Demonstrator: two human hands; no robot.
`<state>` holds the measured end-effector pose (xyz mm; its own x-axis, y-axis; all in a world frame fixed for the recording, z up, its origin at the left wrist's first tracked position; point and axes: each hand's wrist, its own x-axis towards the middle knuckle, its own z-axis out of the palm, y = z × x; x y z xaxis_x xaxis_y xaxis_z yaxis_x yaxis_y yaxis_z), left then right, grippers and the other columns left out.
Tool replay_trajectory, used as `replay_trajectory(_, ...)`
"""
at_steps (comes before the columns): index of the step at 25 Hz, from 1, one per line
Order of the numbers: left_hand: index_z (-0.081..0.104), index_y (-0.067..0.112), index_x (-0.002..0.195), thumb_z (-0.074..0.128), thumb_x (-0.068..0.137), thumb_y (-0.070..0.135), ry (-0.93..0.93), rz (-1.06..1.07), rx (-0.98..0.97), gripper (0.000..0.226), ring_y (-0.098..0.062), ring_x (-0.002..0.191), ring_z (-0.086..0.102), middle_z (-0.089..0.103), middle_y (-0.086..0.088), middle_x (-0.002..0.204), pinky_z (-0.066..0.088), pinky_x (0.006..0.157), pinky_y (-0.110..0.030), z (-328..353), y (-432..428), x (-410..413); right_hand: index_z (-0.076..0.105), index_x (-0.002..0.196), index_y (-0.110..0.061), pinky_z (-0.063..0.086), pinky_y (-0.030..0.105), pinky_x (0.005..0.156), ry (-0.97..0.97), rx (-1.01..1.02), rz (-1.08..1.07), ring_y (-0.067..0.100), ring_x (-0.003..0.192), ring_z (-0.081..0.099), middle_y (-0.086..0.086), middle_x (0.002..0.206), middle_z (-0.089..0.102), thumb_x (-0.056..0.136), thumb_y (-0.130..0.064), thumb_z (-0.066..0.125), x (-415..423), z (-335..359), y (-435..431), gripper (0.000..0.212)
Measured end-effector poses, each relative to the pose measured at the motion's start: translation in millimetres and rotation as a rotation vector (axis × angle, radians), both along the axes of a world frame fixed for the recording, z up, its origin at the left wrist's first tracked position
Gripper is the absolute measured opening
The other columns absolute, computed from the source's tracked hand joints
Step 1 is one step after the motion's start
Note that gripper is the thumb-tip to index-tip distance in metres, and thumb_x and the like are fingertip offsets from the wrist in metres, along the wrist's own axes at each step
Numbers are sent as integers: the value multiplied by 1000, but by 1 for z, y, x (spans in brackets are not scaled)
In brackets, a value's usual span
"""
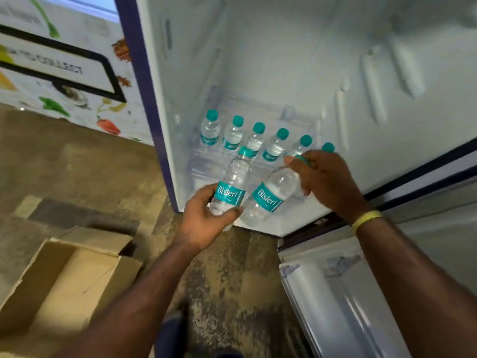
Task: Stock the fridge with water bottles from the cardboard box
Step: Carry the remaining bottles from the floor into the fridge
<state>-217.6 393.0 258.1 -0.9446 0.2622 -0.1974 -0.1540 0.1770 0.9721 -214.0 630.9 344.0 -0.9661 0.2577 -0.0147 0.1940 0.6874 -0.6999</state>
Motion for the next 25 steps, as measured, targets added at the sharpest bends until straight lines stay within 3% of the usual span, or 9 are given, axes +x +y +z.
replay_trajectory(3, 63, 8, 118, 84, 73, 15, 37, -33, 53, 51, -5, 86, 67, 71, -2, 104, 50, 76, -16, 6, 29, -38, 56, 51, -6, 38, 18, 53, 126, 23, -187, 8, 37, 47, 0, 37, 52, 90, -45, 63, -34, 26, 40, 55)
replay_trajectory(6, 63, 12, 119, 81, 76, 16, 64, -68, 61, 47, 2, 90, 65, 70, 4, 108, 47, 75, -8, 11, 49, -61, 60, 62, -4, 38, 11, 49, 267, 89, -316, 3, 35, 48, -5, 38, 52, 89, -47, 62, -74, 49, 73, 51)
replay_trajectory(9, 60, 18, 120, 79, 78, 19, 65, -102, 44, 47, 13, 89, 61, 66, 11, 109, 42, 71, 0, 8, 60, -78, 64, 78, -5, 49, 19, 57, 276, 243, -375, 9, 56, 58, 4, 61, 59, 89, -50, 61, -111, 51, 99, 46)
replay_trajectory(12, 57, 22, 123, 78, 79, 22, 40, -112, 36, 49, 9, 95, 62, 65, 12, 113, 43, 71, 1, 5, 64, -90, 65, 93, -5, 42, 16, 62, 192, 379, -367, 18, 75, 57, 7, 83, 61, 90, -46, 61, -135, 30, 119, 41)
replay_trajectory(15, 59, 19, 124, 79, 77, 24, 55, -137, 28, 52, -8, 103, 65, 67, 7, 116, 48, 79, -5, -3, 65, -98, 64, 103, -4, 46, 28, 74, 30, 428, -349, 20, 86, 57, 9, 98, 64, 91, -42, 61, -144, -1, 131, 40)
replay_trajectory(18, 59, 17, 124, 79, 77, 23, 78, -146, 27, 52, -10, 103, 66, 68, 5, 116, 50, 82, -10, -10, 63, -101, 62, 113, -6, 49, 33, 83, -147, 471, -307, 22, 93, 58, 11, 109, 64, 91, -40, 61, -147, -29, 138, 41)
replay_trajectory(21, 59, 16, 125, 79, 77, 23, 93, -149, 18, 52, -11, 103, 66, 68, 5, 116, 53, 84, -15, -17, 61, -105, 60, 117, -6, 49, 38, 87, -312, 510, -232, 28, 99, 59, 14, 114, 64, 92, -42, 61, -150, -42, 143, 44)
replay_trajectory(25, 58, 15, 126, 78, 78, 23, 94, -140, -5, 53, -14, 106, 66, 67, 3, 119, 55, 90, -24, -23, 61, -112, 61, 114, -7, 46, 36, 81, -448, 558, -147, 26, 91, 56, 14, 108, 64, 92, -43, 61, -150, -49, 145, 42)
